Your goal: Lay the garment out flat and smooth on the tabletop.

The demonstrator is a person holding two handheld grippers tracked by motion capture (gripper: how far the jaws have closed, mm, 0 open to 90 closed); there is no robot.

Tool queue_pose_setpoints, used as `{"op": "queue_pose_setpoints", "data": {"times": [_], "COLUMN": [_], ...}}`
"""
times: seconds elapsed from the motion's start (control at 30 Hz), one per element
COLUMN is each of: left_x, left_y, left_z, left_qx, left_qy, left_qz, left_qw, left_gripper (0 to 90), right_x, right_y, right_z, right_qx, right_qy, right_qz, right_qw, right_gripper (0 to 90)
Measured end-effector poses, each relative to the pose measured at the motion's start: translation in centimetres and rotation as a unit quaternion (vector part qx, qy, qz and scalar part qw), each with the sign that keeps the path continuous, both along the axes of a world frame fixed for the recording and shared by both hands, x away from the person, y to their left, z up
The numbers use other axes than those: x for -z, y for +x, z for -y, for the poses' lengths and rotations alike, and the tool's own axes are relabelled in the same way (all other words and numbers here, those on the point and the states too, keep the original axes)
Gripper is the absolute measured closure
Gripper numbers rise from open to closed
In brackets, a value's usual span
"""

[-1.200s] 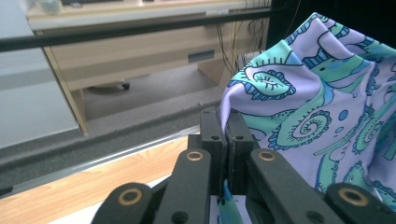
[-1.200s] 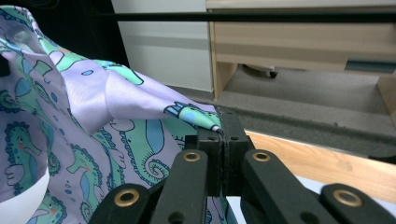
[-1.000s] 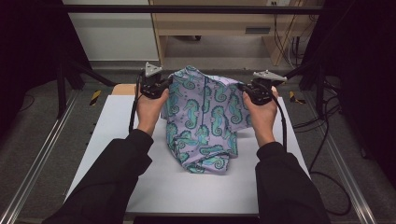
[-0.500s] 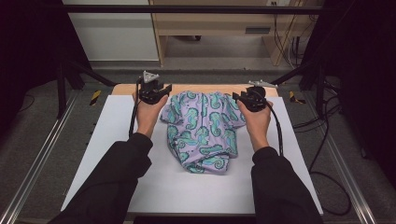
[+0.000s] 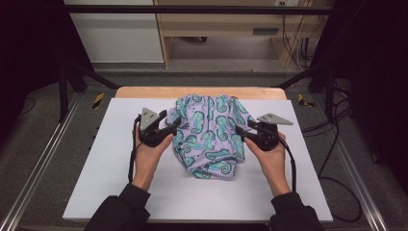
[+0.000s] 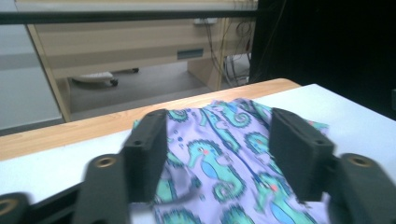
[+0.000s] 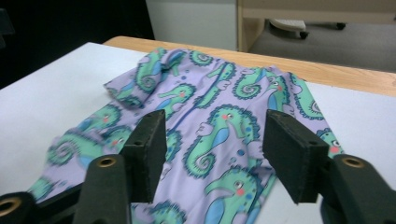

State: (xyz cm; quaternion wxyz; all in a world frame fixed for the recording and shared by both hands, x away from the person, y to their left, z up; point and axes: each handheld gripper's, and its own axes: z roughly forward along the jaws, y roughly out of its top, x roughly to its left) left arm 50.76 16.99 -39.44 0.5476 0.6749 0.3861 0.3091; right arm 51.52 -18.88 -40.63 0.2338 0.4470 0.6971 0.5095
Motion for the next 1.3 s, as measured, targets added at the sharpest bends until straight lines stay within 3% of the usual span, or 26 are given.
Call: {"op": "queue_pose_setpoints", "data": {"times": [0.1,0.2,0.33,0.4,0.5,0.57,0.73,0.9,1.0,1.1,1.23,1.3], "left_x": [1.0,2.0,2.9,3.2,3.8,4.1,4.3,4.7,4.9,5.1,5.2,5.4], "left_y": [-1.9,-2.9,-3.2,-3.4,-3.7,-3.8,-4.3,-4.3,-4.4,-4.4,-4.5,-4.7], "left_z": [-0.5,-0.8,-1.0,-1.1,-1.3,-1.3,-0.8,-0.4,-0.4,-1.1,-2.5,-3.3], "left_qx": [0.007,0.018,0.022,0.021,0.021,0.024,0.036,0.045,0.038,0.027,-0.005,-0.015], "left_qy": [0.003,0.011,0.018,0.011,0.009,0.010,0.029,0.041,0.056,0.048,0.041,0.042], "left_qz": [0.010,0.011,-0.007,-0.014,-0.032,-0.039,-0.041,-0.054,-0.059,-0.058,-0.053,-0.049], "left_qw": [0.9999,0.9997,0.9996,0.9996,0.9992,0.9989,0.9981,0.9967,0.9960,0.9968,0.9977,0.9978], "left_gripper": [28.3,23.1,22.4,22.4,20.8,20.1,19.9,21.1,21.8,20.6,10.2,7.7], "right_x": [0.2,0.7,1.3,1.7,2.7,3.3,3.9,4.3,4.5,4.5,4.1,3.8], "right_y": [-1.9,-3.2,-4.4,-4.6,-4.9,-5.0,-5.2,-5.2,-5.4,-5.6,-6.1,-6.4], "right_z": [0.1,0.2,0.3,0.1,0.2,0.2,0.4,-0.1,-0.7,-1.6,-3.5,-4.7], "right_qx": [-0.014,-0.018,-0.016,-0.027,-0.030,-0.029,-0.033,-0.055,-0.071,-0.090,-0.126,-0.141], "right_qy": [-0.004,-0.014,0.010,-0.006,-0.001,-0.011,-0.012,-0.018,-0.019,-0.018,-0.016,-0.027], "right_qz": [0.016,0.017,0.025,0.018,0.007,-0.003,-0.005,-0.012,-0.016,-0.020,-0.023,-0.018], "right_qw": [0.9998,0.9996,0.9995,0.9995,0.9995,0.9995,0.9994,0.9983,0.9972,0.9956,0.9916,0.9895], "right_gripper": [37.0,34.7,32.8,31.0,30.2,29.4,33.6,40.6,43.8,44.1,40.9,37.5]}}
